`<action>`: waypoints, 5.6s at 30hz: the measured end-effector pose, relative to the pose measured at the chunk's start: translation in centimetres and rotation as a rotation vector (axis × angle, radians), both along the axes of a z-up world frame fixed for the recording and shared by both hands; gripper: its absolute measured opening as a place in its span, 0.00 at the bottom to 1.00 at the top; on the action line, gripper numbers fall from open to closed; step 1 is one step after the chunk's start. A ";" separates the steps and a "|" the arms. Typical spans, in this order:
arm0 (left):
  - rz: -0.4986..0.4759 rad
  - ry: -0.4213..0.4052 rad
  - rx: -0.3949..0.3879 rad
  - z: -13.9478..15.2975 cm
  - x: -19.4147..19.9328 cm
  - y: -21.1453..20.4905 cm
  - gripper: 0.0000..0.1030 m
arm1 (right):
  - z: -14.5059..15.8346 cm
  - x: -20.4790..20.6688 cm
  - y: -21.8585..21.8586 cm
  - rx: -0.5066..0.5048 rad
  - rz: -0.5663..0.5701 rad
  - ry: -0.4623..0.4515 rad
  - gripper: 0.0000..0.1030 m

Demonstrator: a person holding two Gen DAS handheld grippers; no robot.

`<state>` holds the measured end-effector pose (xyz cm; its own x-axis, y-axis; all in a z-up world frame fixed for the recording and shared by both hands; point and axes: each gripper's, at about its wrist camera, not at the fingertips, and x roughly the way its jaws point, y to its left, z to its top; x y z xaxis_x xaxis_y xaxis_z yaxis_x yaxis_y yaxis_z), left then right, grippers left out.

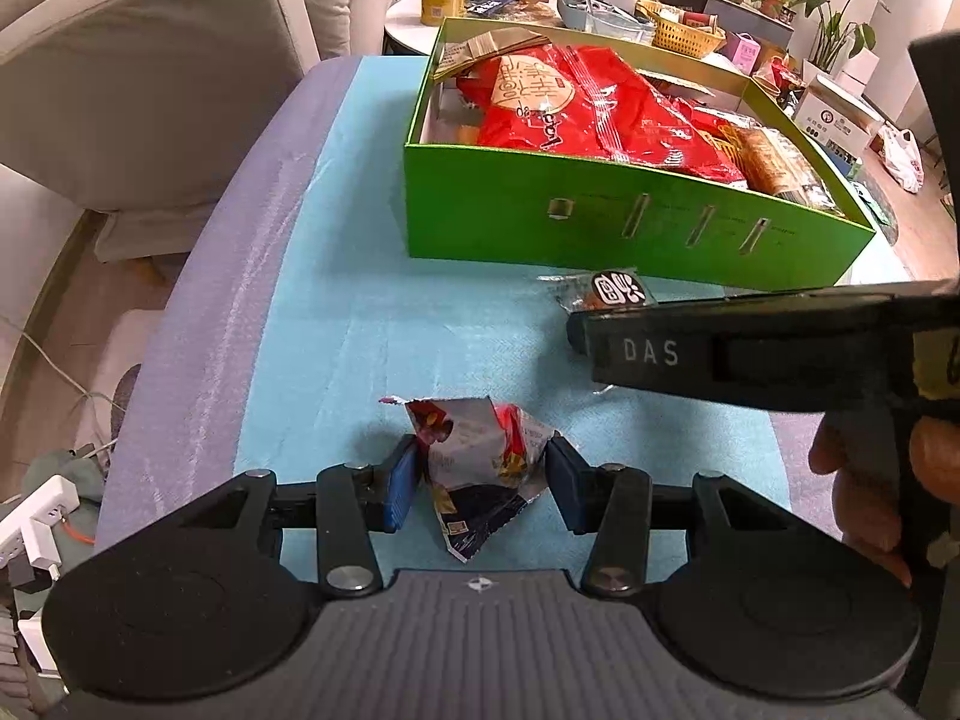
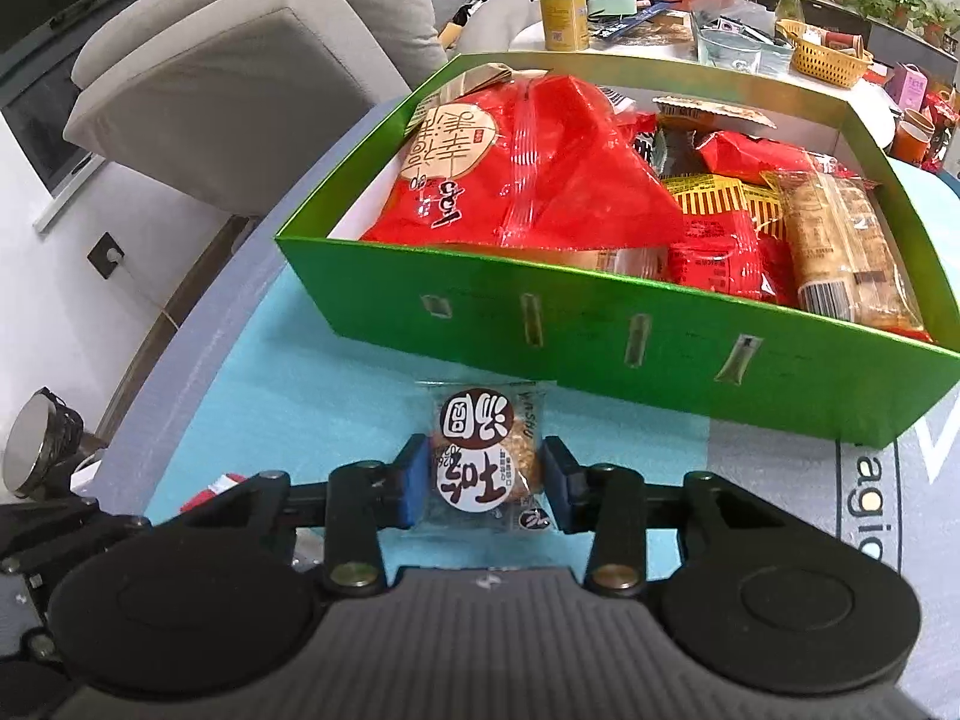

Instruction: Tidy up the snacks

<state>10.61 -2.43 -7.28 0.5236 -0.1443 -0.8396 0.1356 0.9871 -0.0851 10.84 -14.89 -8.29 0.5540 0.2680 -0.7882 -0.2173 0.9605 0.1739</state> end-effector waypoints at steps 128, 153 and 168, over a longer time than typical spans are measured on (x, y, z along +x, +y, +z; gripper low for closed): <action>-0.214 -0.016 0.110 5.2 14.7 -15.5 0.51 | 5.3 11.0 -14.2 0.191 -0.271 -0.094 0.44; -0.171 -0.122 0.107 8.1 10.6 -12.0 0.63 | 7.3 6.7 -13.3 0.161 -0.244 -0.145 0.58; -0.126 -0.212 0.106 9.7 6.1 -9.1 0.64 | 8.2 2.4 -11.4 0.148 -0.202 -0.169 0.67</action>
<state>16.67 -11.57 2.42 0.6728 -0.1367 -0.7271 0.2615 0.9633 0.0608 13.22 -26.32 -0.13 0.7278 0.2439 -0.6409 -0.0622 0.9542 0.2925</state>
